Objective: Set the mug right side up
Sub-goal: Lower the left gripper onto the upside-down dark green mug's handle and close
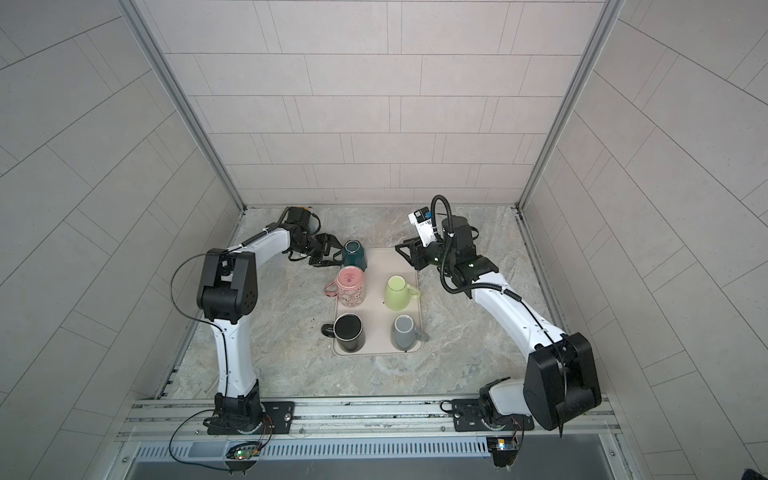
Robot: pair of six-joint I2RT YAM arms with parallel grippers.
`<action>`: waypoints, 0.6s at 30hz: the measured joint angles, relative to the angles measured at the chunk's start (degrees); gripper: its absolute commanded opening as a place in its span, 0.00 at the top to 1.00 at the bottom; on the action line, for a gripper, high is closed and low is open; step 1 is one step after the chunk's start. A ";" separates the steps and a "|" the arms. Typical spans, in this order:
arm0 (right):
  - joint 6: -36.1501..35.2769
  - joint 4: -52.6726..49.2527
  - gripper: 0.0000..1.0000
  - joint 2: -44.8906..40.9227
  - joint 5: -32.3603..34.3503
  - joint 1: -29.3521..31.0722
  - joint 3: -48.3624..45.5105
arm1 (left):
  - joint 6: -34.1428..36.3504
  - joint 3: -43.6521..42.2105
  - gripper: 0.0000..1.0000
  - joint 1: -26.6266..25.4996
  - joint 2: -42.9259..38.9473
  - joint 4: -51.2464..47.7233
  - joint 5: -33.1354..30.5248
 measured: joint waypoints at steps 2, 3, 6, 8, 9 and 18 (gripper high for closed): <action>0.00 -0.02 0.65 0.15 -0.02 0.00 0.00 | 0.24 0.00 0.38 -0.04 0.02 -0.35 0.07; 0.00 0.00 0.65 0.28 -0.04 0.00 0.00 | 0.33 0.00 0.38 -0.07 0.02 -0.35 0.13; 0.02 0.00 0.65 0.66 -0.07 0.02 0.00 | 0.33 0.00 0.40 -0.07 0.02 -0.35 0.26; 0.02 -0.13 0.65 0.76 -0.04 0.00 0.00 | 0.31 0.00 0.41 -0.11 0.02 -0.33 0.35; 0.02 -0.17 0.65 0.76 -0.04 0.00 0.00 | 0.31 0.00 0.42 -0.11 0.02 -0.33 0.42; 0.20 -0.17 0.65 0.98 -0.04 0.00 0.00 | 0.28 0.00 0.45 -0.13 0.02 -0.07 0.90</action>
